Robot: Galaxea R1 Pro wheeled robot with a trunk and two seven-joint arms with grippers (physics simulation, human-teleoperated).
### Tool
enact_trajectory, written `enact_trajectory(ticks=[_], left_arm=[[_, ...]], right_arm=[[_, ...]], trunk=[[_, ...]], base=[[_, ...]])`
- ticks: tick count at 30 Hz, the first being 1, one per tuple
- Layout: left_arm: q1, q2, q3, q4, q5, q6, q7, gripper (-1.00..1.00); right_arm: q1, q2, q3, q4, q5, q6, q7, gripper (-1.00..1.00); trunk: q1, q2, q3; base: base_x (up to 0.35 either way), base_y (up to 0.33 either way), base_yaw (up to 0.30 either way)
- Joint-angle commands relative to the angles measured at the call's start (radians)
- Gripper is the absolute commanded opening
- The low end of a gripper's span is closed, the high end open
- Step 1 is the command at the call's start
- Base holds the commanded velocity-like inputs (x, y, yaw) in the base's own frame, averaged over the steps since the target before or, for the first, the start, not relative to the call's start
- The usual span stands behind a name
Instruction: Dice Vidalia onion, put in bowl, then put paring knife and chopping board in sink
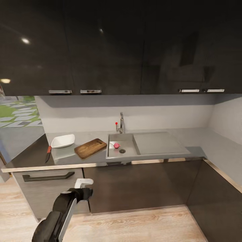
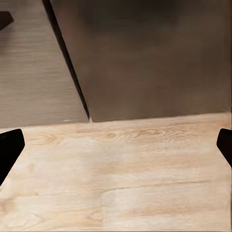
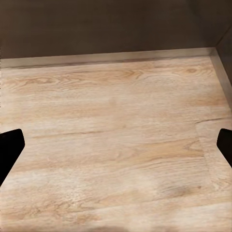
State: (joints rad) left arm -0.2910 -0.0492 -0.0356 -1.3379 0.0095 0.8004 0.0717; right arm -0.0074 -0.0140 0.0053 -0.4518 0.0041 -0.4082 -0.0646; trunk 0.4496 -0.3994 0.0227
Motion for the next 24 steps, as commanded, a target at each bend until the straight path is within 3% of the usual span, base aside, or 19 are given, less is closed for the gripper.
enact_trajectory(ticks=[1, 5, 8, 11, 15, 17, 21, 23, 24], left_arm=[[-0.023, -0.009, -0.022, -0.009, 0.000, 0.005, 0.006, 1.00], [-0.109, -0.021, -0.076, -0.016, 0.001, 0.006, 0.006, 1.00], [-0.168, -0.024, -0.092, -0.015, 0.002, 0.018, 0.007, 1.00], [-0.256, -0.027, -0.101, -0.015, 0.003, 0.117, 0.007, 1.00], [-0.330, -0.036, -0.103, -0.014, 0.003, 0.179, 0.008, 1.00], [-0.389, -0.056, -0.104, -0.006, 0.003, 0.198, 0.009, 1.00], [-0.507, -0.082, -0.104, 0.070, 0.004, 0.207, 0.010, 1.00], [-0.589, -0.090, -0.104, 0.155, 0.004, 0.209, 0.011, 1.00], [-0.681, -0.096, -0.104, 0.272, 0.004, 0.209, 0.010, 1.00]], right_arm=[[0.000, 0.000, 0.001, 0.001, 0.001, -0.003, -0.003, 1.00], [0.000, 0.000, 0.000, 0.002, 0.001, -0.003, -0.003, 1.00], [0.000, 0.000, 0.000, 0.009, 0.001, -0.003, -0.003, 1.00], [0.000, 0.001, -0.001, 0.014, 0.001, -0.003, -0.003, 1.00], [0.000, 0.003, 0.000, 0.016, 0.001, -0.003, -0.003, 1.00], [0.000, 0.005, 0.002, 0.016, 0.001, -0.003, -0.003, 1.00], [0.000, 0.006, 0.002, 0.017, 0.001, -0.003, -0.003, 1.00], [0.000, 0.006, 0.002, 0.017, 0.001, -0.003, -0.003, 1.00], [0.000, 0.006, 0.002, 0.018, 0.001, -0.003, -0.003, 1.00]], trunk=[[0.000, -0.001, -0.001], [0.000, -0.001, -0.001], [0.000, -0.001, -0.001], [0.000, -0.001, -0.001], [0.000, -0.001, -0.001], [0.000, -0.001, -0.001], [0.000, -0.001, -0.001], [0.000, -0.001, -0.001], [0.000, -0.001, -0.001]], base=[[0.000, 0.000, 0.000], [0.000, 0.000, 0.000], [0.000, 0.000, 0.000], [0.000, 0.000, 0.000], [0.000, 0.000, 0.000], [0.000, 0.000, 0.000], [0.000, 0.000, 0.000], [0.000, 0.000, 0.000], [0.000, 0.000, 0.000]])
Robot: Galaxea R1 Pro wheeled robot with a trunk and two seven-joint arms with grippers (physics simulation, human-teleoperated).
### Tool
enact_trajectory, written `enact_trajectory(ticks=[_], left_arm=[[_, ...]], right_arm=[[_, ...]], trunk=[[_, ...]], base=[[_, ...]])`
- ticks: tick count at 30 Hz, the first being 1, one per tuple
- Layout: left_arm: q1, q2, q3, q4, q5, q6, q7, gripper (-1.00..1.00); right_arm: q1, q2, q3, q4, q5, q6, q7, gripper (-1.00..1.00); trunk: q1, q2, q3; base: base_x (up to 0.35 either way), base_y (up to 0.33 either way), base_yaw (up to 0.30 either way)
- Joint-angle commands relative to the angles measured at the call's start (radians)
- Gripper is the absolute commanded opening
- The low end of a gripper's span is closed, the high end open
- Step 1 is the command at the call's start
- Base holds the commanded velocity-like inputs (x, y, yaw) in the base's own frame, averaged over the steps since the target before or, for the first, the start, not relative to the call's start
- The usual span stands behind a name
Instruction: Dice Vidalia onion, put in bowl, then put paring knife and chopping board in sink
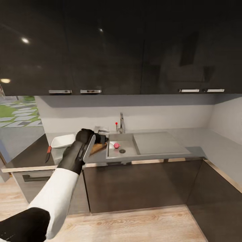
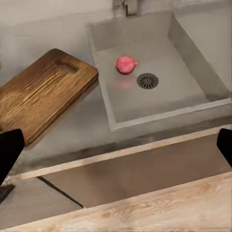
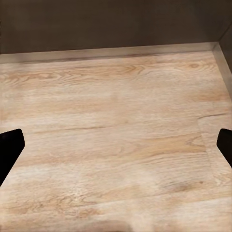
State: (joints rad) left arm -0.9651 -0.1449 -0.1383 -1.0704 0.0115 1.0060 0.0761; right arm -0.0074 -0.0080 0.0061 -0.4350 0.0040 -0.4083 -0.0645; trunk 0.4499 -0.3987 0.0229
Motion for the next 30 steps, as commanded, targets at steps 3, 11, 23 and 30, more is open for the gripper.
enact_trajectory(ticks=[3, 11, 23, 30], left_arm=[[-0.136, -0.006, -0.001, 0.197, 0.008, -0.002, 0.003, 1.00], [-0.415, -0.010, -0.001, 0.679, 0.126, -0.144, 0.021, 1.00], [-0.432, -0.003, -0.004, 0.873, 0.145, -0.159, 0.050, 1.00], [-0.432, -0.002, -0.004, 0.875, 0.145, -0.159, 0.052, 1.00]], right_arm=[[0.000, -0.001, 0.000, 0.001, 0.001, -0.003, -0.003, 1.00], [0.000, -0.001, 0.000, 0.003, 0.001, -0.003, -0.003, 1.00], [0.000, 0.000, -0.002, 0.005, -0.002, -0.001, -0.003, 1.00], [0.000, 0.002, -0.004, 0.005, -0.002, 0.000, -0.003, 1.00]], trunk=[[0.000, -0.001, -0.001], [0.000, -0.001, -0.001], [0.000, -0.001, -0.001], [0.000, -0.001, -0.001]], base=[[0.000, 0.000, 0.000], [0.000, 0.000, 0.000], [0.001, -0.004, 0.000], [0.078, -0.225, 0.000]])
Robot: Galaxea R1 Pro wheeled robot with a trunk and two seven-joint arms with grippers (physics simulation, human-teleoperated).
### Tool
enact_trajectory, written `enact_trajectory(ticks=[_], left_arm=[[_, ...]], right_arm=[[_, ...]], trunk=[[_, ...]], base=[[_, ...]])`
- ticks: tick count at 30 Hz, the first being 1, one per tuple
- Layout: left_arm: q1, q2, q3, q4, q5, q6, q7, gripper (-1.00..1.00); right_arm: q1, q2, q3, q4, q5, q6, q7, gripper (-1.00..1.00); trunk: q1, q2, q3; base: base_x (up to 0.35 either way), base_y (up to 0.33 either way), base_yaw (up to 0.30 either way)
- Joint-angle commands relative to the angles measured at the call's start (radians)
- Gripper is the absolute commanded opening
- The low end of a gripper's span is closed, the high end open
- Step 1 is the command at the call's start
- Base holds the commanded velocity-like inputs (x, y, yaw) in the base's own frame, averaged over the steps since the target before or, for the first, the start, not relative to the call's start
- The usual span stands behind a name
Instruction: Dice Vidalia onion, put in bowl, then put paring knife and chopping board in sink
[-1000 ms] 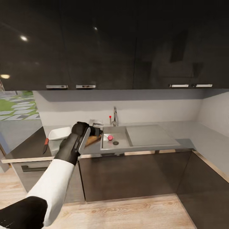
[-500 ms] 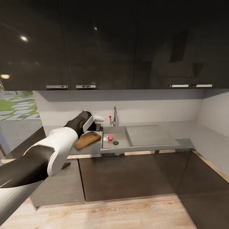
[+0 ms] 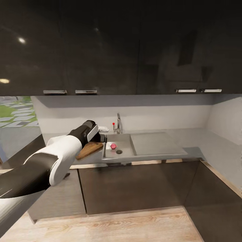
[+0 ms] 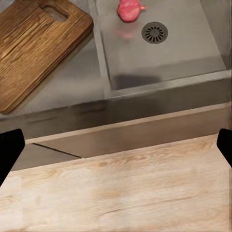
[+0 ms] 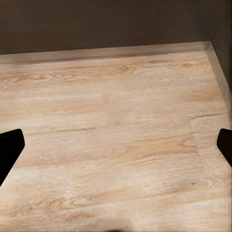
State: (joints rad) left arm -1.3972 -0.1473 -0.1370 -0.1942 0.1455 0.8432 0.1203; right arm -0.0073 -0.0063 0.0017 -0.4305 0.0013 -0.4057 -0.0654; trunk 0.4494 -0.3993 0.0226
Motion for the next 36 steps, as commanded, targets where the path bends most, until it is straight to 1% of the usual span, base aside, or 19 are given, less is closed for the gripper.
enact_trajectory(ticks=[1, 9, 12, 29, 36], left_arm=[[0.000, 0.000, -0.006, -0.001, 0.011, 0.004, 0.008, 1.00], [0.000, 0.000, -0.004, -0.001, 0.011, 0.005, 0.010, 1.00], [0.000, 0.000, -0.004, -0.001, 0.011, 0.015, 0.011, 1.00], [0.000, 0.006, -0.006, 0.004, 0.010, 0.025, 0.011, 1.00], [0.000, 0.005, -0.006, 0.004, 0.011, 0.025, 0.010, 1.00]], right_arm=[[0.000, 0.000, 0.000, 0.001, 0.000, -0.003, -0.002, 1.00], [0.000, 0.000, -0.002, 0.001, -0.003, -0.004, -0.002, 1.00], [0.000, 0.000, -0.002, 0.001, -0.003, -0.004, -0.002, 1.00], [0.000, 0.000, -0.001, 0.001, -0.003, -0.003, -0.002, 1.00], [0.000, 0.000, -0.002, 0.001, -0.003, -0.003, -0.002, 1.00]], trunk=[[0.001, -0.001, 0.000], [0.001, -0.001, 0.000], [0.001, -0.001, 0.000], [0.001, -0.001, 0.000], [0.001, -0.001, 0.000]], base=[[0.109, -0.290, 0.000], [0.116, -0.304, 0.005], [0.120, -0.315, 0.110], [0.161, -0.303, 0.230], [0.051, -0.073, 0.073]])
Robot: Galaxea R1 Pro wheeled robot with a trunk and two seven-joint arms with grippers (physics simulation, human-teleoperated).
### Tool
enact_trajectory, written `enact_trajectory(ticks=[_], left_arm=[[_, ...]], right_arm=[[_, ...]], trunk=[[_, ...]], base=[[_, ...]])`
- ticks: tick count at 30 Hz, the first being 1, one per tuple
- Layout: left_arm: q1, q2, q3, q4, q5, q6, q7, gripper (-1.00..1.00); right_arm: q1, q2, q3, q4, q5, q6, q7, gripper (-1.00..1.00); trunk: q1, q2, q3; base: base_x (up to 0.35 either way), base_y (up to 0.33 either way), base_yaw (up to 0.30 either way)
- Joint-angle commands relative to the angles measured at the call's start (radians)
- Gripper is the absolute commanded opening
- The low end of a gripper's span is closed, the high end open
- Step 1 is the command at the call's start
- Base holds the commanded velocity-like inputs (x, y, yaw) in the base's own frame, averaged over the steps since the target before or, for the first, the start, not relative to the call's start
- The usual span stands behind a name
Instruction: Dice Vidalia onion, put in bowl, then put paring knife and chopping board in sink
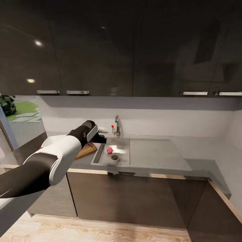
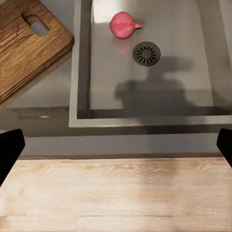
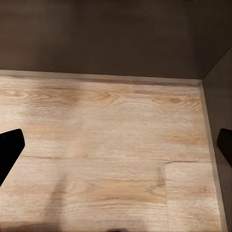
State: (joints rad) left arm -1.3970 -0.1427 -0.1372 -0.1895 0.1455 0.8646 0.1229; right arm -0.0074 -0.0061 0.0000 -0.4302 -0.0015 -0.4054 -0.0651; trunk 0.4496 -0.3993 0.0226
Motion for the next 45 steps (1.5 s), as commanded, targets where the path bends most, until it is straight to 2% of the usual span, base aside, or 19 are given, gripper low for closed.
enact_trajectory(ticks=[1, 10, 25, 36, 45], left_arm=[[0.000, 0.000, -0.005, -0.001, 0.011, 0.004, 0.008, 1.00], [0.000, 0.000, -0.005, -0.002, 0.011, 0.004, 0.008, 1.00], [0.000, -0.001, -0.005, -0.002, 0.011, 0.004, 0.006, 1.00], [0.000, -0.002, -0.005, -0.002, 0.011, 0.004, 0.005, 1.00], [0.000, -0.002, -0.005, -0.002, 0.011, 0.003, 0.004, 1.00]], right_arm=[[0.000, 0.000, 0.000, 0.001, 0.000, -0.003, -0.002, 1.00], [0.000, -0.001, -0.001, 0.001, 0.000, -0.003, 0.000, 1.00], [0.000, -0.003, -0.002, 0.001, 0.000, -0.003, 0.001, 1.00], [0.000, -0.006, -0.002, 0.001, 0.000, -0.003, 0.001, 1.00], [0.000, -0.006, -0.002, 0.001, 0.000, -0.003, 0.001, 1.00]], trunk=[[0.000, -0.001, 0.000], [0.000, -0.001, -0.004], [0.000, -0.001, -0.024], [0.000, -0.001, -0.041], [0.000, -0.001, -0.050]], base=[[0.007, -0.009, 0.009], [0.002, -0.002, 0.002], [0.008, 0.000, 0.000], [0.239, -0.107, -0.025], [0.081, -0.042, -0.195]])
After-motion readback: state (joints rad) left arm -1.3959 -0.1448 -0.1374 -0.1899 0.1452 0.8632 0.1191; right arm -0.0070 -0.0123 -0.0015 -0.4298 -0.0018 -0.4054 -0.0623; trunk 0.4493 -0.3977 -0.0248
